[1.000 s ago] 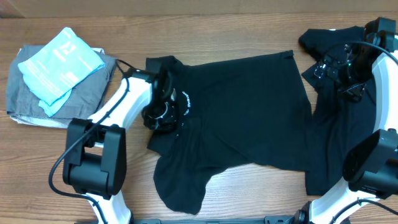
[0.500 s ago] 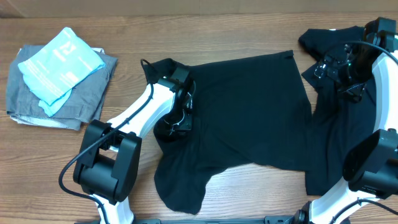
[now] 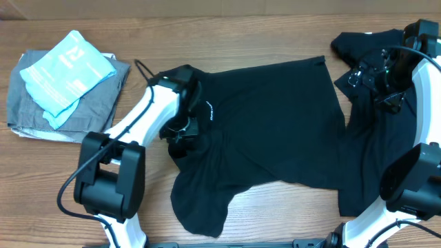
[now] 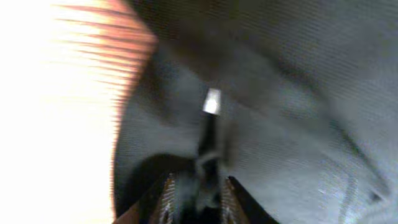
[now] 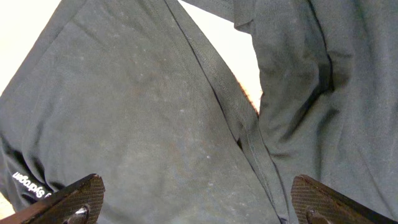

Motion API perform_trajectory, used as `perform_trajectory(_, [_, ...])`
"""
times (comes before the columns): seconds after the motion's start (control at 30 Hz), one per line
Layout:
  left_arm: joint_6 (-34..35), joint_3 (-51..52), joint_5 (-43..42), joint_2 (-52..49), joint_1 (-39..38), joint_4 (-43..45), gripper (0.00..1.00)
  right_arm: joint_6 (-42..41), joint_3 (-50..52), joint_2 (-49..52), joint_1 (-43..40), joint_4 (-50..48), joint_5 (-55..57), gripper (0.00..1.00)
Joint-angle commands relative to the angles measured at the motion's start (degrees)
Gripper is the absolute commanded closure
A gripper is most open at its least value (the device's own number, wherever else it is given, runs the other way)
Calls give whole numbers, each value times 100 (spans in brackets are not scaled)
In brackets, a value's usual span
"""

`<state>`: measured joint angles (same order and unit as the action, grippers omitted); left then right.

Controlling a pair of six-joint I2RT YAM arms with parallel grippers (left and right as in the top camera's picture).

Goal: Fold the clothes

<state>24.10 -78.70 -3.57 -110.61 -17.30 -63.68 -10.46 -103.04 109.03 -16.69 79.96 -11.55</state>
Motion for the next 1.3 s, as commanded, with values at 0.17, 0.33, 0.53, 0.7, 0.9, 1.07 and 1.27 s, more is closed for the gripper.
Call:
perform_trajectory(0.17, [212,87,11,162,369,79,65,4,-2,-44,7,-24,39,0])
perform_trajectory(0.33, [321,420,68,155,385,411,68,4,-2,-44,7,-24,39,0])
perform_trajectory(0.53, [337,852,26,153,385,977,81,4,-2,-44,7,-24,39,0])
perform_trajectory(0.7, [339,1185,-48,153,385,1290,88,4,-2,-44,7,-24,39,0])
perform_trajectory(0.9, [339,1493,560,153,479,1300,94,4,-2,-44,7,-24,39,0])
perform_trajectory(1.07, [339,1495,890,153,920,1067,96,7,-2,-44,7,-24,39,0])
perform_trajectory(1.27, [264,1495,931,153,1825,994,96,4,-2,-44,7,-24,39,0])
